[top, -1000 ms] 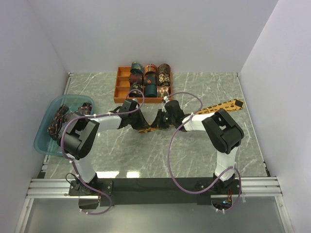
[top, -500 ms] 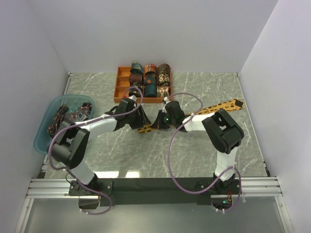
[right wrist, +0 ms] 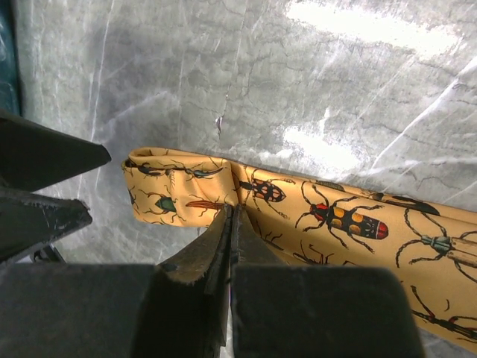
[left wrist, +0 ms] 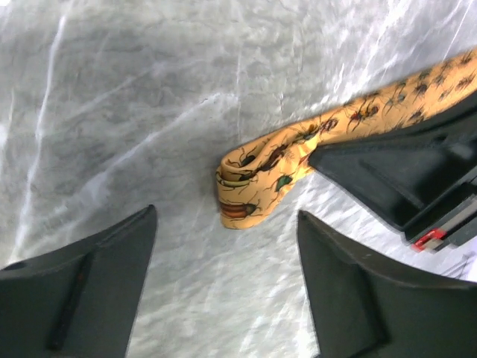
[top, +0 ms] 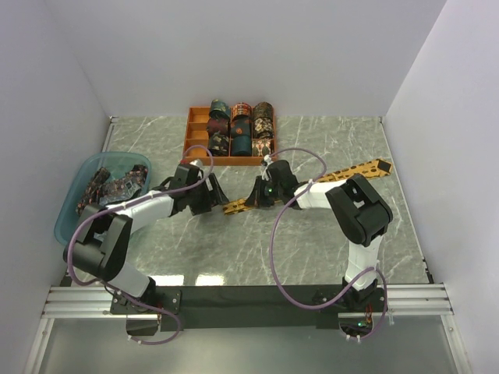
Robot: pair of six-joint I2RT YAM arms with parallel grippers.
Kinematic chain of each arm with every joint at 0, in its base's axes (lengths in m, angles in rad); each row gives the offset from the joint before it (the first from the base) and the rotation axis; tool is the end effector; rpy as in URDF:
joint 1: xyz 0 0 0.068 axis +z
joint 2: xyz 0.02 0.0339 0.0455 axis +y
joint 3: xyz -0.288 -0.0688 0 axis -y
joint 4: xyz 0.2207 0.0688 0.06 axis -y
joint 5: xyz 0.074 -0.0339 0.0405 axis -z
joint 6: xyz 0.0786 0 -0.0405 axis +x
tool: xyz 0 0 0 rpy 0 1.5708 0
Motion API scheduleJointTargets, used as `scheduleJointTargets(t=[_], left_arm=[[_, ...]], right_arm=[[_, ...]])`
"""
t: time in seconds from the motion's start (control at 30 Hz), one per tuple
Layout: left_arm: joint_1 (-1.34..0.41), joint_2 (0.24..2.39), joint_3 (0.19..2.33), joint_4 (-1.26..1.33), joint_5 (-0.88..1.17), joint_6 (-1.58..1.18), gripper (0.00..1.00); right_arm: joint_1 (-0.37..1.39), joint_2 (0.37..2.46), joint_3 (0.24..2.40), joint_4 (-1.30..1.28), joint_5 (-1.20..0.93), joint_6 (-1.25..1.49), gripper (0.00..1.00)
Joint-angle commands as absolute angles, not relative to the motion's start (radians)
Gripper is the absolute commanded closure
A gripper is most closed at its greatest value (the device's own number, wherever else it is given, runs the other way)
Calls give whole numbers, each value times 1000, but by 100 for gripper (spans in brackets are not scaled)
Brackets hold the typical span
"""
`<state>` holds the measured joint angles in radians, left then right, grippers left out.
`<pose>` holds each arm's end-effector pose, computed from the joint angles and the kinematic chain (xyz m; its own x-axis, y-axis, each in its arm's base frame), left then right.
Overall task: Roll the ties
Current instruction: Roll the tie
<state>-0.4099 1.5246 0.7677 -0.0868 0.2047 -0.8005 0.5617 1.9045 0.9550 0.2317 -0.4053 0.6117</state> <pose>0.2767 -0.1377 0.1805 -0.8461 -0.3985 -0.3539 -0.1338 0.8015 -0.5828 0.3235 0.2402 0.1449 -0.8812 0.0690 -0.4677 -0.2868 0.7084 0.6449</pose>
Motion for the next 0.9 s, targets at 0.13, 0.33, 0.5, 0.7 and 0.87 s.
scheduleJointTargets(t=[0.13, 0.33, 0.5, 0.7, 0.87], left_arm=[[-477, 1549, 893, -173, 138, -409, 12], [-581, 1608, 980, -249, 35, -146, 7], [-610, 1631, 1000, -235, 40, -32, 9], [-629, 1672, 1008, -203, 29, 66, 13], [-663, 1701, 1017, -180, 21, 120, 16]], right_arm=[[551, 1894, 1000, 118, -394, 548, 100], [551, 1890, 1014, 89, -402, 535, 100], [549, 1893, 1025, 78, -417, 537, 100], [551, 1893, 1045, 69, -433, 538, 100], [551, 1902, 1065, 55, -440, 537, 100]])
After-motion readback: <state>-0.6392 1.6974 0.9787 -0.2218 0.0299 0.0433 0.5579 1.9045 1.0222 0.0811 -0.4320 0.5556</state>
